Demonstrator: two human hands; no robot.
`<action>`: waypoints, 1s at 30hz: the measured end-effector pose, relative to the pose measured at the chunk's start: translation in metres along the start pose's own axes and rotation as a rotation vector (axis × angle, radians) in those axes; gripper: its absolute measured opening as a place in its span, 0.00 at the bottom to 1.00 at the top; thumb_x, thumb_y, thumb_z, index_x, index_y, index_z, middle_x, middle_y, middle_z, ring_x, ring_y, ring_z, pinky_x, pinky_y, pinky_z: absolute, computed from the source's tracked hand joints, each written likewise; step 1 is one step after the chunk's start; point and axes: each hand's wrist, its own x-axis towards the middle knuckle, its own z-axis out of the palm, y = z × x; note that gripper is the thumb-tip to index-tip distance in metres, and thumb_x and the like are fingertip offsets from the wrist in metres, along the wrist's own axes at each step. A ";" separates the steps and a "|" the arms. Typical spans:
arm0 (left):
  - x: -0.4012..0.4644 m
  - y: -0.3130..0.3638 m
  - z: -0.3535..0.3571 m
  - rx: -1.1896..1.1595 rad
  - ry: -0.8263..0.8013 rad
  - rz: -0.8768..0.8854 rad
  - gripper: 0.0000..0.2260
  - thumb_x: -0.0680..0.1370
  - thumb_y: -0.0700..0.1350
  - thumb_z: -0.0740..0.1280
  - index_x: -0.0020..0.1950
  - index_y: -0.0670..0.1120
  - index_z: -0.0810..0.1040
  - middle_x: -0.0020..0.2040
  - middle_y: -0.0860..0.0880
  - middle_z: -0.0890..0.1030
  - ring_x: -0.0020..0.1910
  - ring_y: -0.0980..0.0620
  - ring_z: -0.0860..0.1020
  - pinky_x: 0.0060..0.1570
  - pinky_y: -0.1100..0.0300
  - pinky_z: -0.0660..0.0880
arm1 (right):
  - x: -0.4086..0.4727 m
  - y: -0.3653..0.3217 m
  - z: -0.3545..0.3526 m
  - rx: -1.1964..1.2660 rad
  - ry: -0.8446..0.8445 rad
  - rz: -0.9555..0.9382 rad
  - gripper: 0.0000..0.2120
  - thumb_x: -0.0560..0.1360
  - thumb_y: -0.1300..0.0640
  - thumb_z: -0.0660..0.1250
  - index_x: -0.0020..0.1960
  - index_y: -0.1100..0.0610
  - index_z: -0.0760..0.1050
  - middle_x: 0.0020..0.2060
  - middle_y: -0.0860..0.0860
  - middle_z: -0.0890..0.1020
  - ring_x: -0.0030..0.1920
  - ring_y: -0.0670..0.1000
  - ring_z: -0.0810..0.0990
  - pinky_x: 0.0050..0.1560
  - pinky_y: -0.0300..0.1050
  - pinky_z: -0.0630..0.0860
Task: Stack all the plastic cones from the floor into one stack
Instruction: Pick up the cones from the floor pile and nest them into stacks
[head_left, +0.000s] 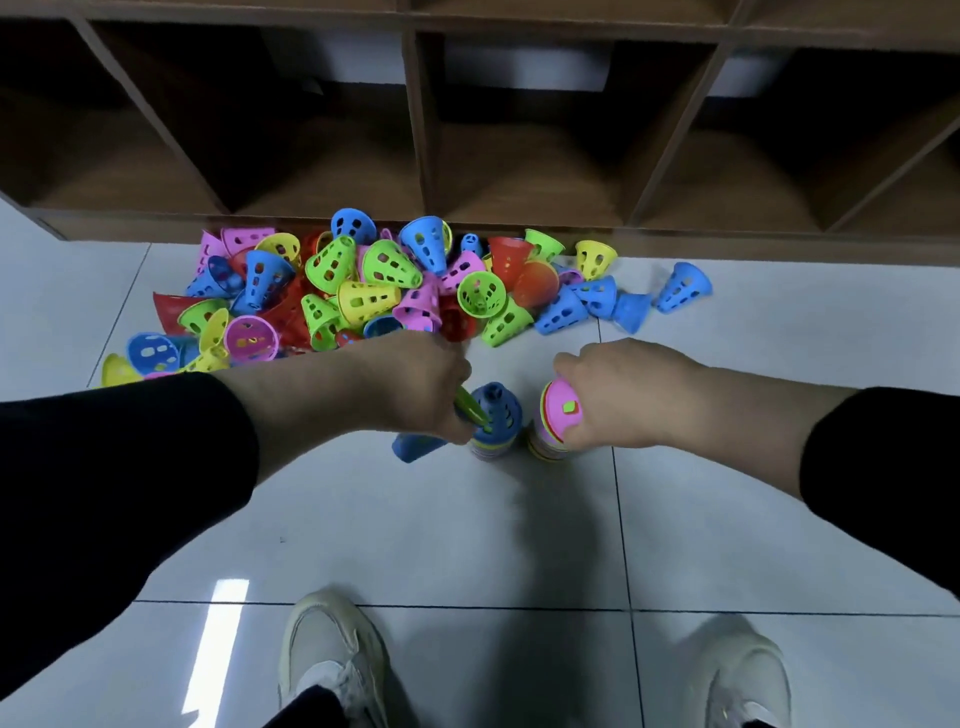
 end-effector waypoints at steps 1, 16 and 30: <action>0.005 0.005 0.000 0.067 -0.060 -0.006 0.19 0.70 0.65 0.69 0.39 0.50 0.71 0.37 0.52 0.73 0.33 0.56 0.70 0.29 0.59 0.64 | 0.002 -0.001 0.002 -0.013 -0.011 0.004 0.25 0.71 0.38 0.66 0.60 0.53 0.68 0.43 0.51 0.71 0.43 0.56 0.72 0.38 0.46 0.70; 0.059 0.034 0.050 0.075 0.017 0.041 0.27 0.78 0.50 0.68 0.72 0.52 0.59 0.60 0.45 0.72 0.48 0.42 0.79 0.42 0.45 0.79 | 0.024 0.011 0.062 0.439 0.153 0.021 0.25 0.75 0.46 0.69 0.68 0.50 0.66 0.56 0.51 0.73 0.48 0.55 0.77 0.44 0.48 0.75; 0.074 -0.071 0.069 0.368 0.273 -0.024 0.24 0.78 0.49 0.62 0.75 0.50 0.66 0.72 0.44 0.71 0.67 0.42 0.71 0.64 0.46 0.68 | 0.094 0.077 0.049 0.510 0.334 0.009 0.26 0.78 0.42 0.65 0.73 0.50 0.68 0.70 0.49 0.71 0.70 0.51 0.70 0.61 0.46 0.69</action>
